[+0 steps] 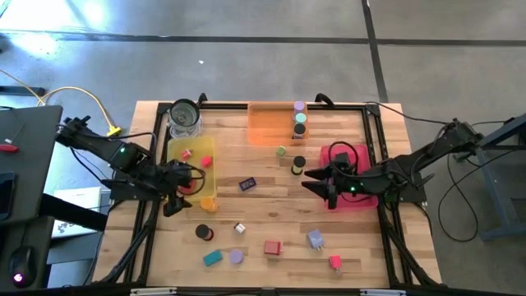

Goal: Pick & Place Office items
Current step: Put the yellow hourglass in the orange bin

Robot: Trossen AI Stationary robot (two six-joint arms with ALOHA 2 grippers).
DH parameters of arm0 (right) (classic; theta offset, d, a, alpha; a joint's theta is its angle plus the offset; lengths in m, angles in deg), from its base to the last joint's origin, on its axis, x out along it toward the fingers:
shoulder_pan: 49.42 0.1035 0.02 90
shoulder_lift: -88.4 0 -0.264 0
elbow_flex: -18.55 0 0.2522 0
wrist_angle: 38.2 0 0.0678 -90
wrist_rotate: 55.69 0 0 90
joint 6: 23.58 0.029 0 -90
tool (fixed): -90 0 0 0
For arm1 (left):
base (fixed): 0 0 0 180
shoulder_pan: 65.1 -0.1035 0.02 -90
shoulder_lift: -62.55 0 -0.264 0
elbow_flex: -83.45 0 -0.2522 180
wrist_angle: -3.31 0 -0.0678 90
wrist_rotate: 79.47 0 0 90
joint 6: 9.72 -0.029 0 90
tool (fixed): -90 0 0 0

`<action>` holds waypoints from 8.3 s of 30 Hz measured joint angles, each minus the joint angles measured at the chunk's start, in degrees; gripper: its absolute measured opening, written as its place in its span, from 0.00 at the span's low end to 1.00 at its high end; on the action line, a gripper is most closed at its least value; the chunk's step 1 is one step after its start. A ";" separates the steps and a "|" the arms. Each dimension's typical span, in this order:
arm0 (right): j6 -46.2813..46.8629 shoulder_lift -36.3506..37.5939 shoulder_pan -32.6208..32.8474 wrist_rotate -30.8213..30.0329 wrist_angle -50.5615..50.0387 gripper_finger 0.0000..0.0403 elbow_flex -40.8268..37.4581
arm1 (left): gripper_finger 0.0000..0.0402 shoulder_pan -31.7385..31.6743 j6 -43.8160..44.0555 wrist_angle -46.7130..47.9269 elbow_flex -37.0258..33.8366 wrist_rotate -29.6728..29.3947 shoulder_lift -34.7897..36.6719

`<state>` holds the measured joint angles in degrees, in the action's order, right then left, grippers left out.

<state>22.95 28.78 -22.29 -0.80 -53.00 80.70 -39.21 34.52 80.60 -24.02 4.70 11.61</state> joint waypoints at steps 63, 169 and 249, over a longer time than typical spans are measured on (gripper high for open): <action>2.46 -10.52 -3.33 15.33 3.15 0.58 0.00 | 0.84 -2.54 -32.41 -0.37 5.36 -0.57 -23.71; -18.57 4.79 -16.69 30.76 -9.03 0.58 0.07 | 0.48 -24.83 -17.28 9.05 33.31 -4.79 -28.09; -28.40 6.70 -46.02 36.80 -28.76 0.58 0.00 | 0.48 -64.96 -48.96 -5.38 48.15 3.73 -66.02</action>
<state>-5.45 35.47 -68.31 36.00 -81.76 80.70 -104.17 -14.44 75.22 24.13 8.43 -54.41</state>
